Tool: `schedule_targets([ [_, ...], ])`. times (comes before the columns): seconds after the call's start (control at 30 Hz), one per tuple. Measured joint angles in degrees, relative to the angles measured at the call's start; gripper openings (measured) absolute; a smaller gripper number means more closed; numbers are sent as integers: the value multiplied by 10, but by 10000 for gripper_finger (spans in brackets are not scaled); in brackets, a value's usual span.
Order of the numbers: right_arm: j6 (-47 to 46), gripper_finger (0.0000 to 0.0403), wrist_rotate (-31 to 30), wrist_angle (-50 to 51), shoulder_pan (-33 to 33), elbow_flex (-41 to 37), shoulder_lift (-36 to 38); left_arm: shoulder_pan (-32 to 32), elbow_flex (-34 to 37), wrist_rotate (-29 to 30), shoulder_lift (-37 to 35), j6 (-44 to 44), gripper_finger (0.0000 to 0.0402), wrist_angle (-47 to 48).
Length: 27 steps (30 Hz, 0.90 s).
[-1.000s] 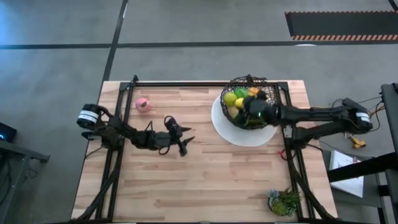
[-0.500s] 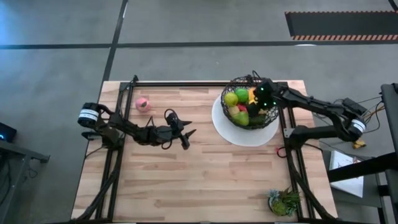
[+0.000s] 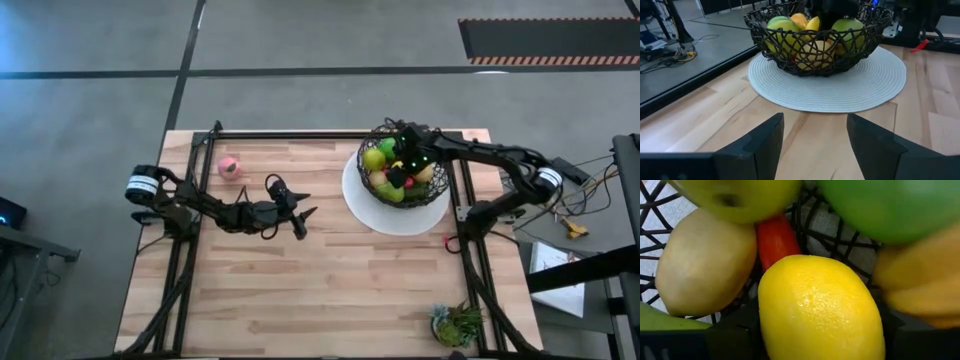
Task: Build produce basket
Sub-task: Put the yellow lemon into the black wire basket
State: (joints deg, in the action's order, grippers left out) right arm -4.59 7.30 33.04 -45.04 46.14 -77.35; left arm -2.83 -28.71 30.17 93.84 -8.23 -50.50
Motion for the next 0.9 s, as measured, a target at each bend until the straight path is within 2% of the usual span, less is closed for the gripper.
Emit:
schedule_targets([
  [0.5,46,219,-8,4,0,6,-20,0,0,0,0,-1,202,0],
  [0.57,52,234,-9,5,0,5,-21,0,0,0,0,-1,202,0],
  [0.77,70,313,-18,6,0,5,-20,0,0,0,0,-1,202,0],
  [0.9,67,330,-18,15,0,6,-11,0,0,0,0,-1,202,0],
])
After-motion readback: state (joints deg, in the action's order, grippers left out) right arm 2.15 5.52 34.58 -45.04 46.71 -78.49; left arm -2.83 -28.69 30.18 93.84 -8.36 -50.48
